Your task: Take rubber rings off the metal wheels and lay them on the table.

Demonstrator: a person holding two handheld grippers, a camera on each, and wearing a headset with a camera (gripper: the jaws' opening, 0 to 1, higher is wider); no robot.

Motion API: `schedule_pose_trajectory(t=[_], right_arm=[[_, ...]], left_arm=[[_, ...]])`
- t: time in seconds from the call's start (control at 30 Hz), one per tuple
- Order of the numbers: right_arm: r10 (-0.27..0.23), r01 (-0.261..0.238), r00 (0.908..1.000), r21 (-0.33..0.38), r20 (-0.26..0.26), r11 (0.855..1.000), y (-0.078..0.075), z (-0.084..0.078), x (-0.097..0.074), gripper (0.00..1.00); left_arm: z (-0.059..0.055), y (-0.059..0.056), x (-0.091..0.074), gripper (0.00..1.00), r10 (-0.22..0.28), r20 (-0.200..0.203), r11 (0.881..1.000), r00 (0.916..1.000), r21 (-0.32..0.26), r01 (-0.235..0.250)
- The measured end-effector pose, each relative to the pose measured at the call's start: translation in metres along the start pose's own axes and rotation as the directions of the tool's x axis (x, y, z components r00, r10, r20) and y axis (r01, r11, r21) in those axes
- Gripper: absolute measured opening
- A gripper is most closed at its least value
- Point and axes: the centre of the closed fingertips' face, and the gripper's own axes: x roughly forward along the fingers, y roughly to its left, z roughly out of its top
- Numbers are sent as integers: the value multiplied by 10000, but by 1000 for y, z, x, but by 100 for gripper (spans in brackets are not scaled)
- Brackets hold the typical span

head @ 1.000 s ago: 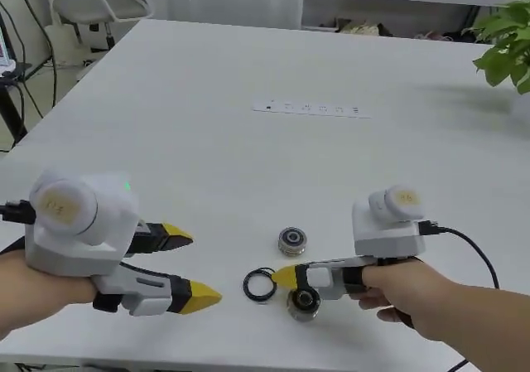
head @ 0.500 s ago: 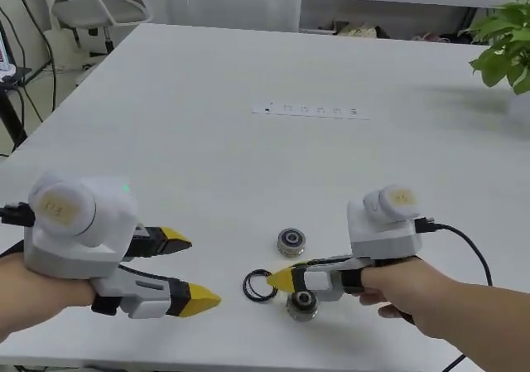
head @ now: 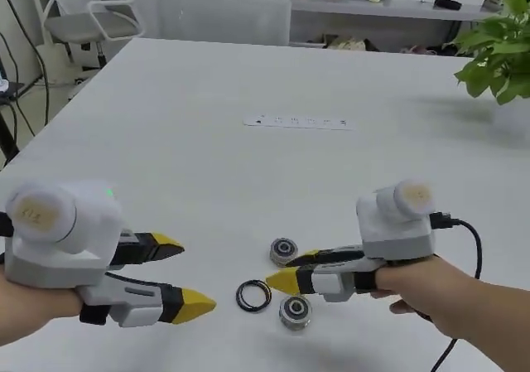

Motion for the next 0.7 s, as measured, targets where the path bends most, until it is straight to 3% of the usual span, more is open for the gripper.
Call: schedule_pose_trajectory(t=[0.23, 0.37, 0.7], right_arm=[[-403, 424, 9990, -1124, 208, 9928, 4, 6, -26, 45], [-742, 782, 9969, -2246, 263, 9713, 7, 10, -43, 48], [-1601, 1667, 9860, -3146, 468, 9345, 6, 5, -79, 62]], left_arm=[[9, -4, -10, 53, 128, 320, 9999, 9994, -117, -124], [14, -5, -15, 55, 218, 455, 9998, 9987, -47, -216], [21, -15, -24, 59, 386, 770, 9992, 9963, 19, -389]])
